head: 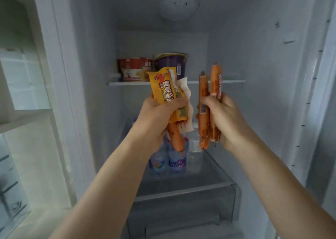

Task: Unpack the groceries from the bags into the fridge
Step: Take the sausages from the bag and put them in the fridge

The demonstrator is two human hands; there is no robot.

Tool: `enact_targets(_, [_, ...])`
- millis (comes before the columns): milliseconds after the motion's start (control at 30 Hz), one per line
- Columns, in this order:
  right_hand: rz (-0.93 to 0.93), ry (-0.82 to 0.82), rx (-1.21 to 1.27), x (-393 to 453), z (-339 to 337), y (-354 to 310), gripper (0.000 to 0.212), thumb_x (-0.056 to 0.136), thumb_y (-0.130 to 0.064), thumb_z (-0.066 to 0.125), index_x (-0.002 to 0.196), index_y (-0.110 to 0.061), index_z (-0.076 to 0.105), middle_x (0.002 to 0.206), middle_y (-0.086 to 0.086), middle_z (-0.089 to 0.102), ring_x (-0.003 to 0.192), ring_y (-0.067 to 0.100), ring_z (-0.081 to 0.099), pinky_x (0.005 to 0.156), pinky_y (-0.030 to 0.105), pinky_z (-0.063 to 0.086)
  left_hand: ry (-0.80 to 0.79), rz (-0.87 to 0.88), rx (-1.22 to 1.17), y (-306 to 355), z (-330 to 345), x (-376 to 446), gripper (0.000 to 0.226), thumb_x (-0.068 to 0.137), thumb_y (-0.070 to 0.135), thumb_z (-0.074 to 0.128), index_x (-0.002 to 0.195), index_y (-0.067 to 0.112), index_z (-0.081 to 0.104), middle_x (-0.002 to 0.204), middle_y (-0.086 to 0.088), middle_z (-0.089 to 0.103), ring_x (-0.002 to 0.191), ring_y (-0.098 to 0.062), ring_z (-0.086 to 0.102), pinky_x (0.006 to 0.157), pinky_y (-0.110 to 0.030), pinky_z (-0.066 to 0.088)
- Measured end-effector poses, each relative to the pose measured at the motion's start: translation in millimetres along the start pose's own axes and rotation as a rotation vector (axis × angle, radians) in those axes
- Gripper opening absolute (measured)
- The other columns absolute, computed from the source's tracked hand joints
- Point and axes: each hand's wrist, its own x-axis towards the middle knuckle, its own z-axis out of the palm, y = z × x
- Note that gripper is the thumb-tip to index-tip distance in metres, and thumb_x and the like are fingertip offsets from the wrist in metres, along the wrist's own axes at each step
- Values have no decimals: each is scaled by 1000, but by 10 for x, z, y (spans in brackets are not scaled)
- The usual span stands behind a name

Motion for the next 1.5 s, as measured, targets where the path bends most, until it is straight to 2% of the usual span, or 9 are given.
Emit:
enact_targets(133, [-12, -7, -88, 457, -38, -214, 9, 88, -20, 54, 92, -12, 57, 75, 9, 56, 67, 22, 61, 59, 35, 49, -24, 36, 45, 168, 164, 414, 17, 85, 7, 69, 102, 6, 66, 99, -20, 71, 92, -33, 69, 87, -52, 55])
enact_targets(433, [116, -110, -190, 1643, -74, -731, 20, 93, -17, 47, 74, -10, 51, 49, 6, 51, 45, 19, 49, 54, 31, 43, -175, -124, 47, 592, 469, 1442, 7, 92, 8, 60, 98, 6, 61, 80, -11, 65, 65, -19, 64, 51, -31, 57])
enact_targets(600, [158, -142, -507, 2126, -48, -669, 20, 94, -13, 42, 79, 0, 48, 33, 9, 49, 36, 21, 50, 55, 32, 45, -75, -176, 316, 497, 496, 1925, 13, 92, 12, 59, 84, 3, 60, 74, -15, 63, 68, -30, 60, 90, -54, 53])
enact_targets(733, [257, -198, -734, 2284, -72, -561, 26, 95, -13, 44, 69, -10, 45, 35, 7, 52, 39, 19, 54, 48, 23, 42, -68, -209, 557, 407, 568, 2014, 35, 97, 19, 53, 67, 1, 54, 37, -11, 54, 31, -18, 54, 46, -22, 52])
enact_targets(967, [403, -400, -1240, 2380, 11, -544, 31, 97, -29, 47, 82, -5, 60, 75, 11, 61, 63, 22, 55, 59, 27, 44, -53, -154, 690, 270, 690, 2108, 28, 93, 14, 53, 73, -5, 55, 33, -9, 50, 20, -19, 44, 27, -17, 34])
enact_targets(1100, [314, -374, -1389, 2300, -38, -563, 24, 95, -30, 52, 94, -7, 58, 83, 7, 54, 75, 21, 53, 61, 29, 45, 37, -61, 660, 139, 716, 2219, 19, 85, 9, 62, 70, 0, 54, 58, -15, 58, 33, -20, 51, 40, -23, 44])
enact_targets(1233, [303, -343, -1339, 2302, -112, -474, 44, 99, -31, 47, 130, 1, 48, 125, 11, 52, 98, 23, 50, 80, 32, 44, 139, 7, 708, 118, 702, 2248, 22, 75, 17, 72, 68, 6, 54, 85, -21, 68, 76, -31, 67, 77, -39, 58])
enact_targets(1400, [117, -251, -1300, 2166, -103, -506, 40, 98, -26, 49, 128, 2, 49, 130, 16, 54, 115, 29, 55, 82, 30, 44, 160, 40, 710, 170, 596, 2241, 24, 72, 22, 78, 78, 9, 58, 97, -16, 68, 92, -27, 67, 82, -33, 56])
enact_targets(1500, [-50, -207, -1197, 2033, -28, -586, 17, 95, -20, 51, 91, -3, 54, 99, 12, 61, 87, 26, 57, 62, 23, 41, 128, 14, 713, 190, 506, 2226, 37, 74, 25, 78, 100, 4, 61, 102, -13, 67, 91, -25, 66, 79, -30, 54])
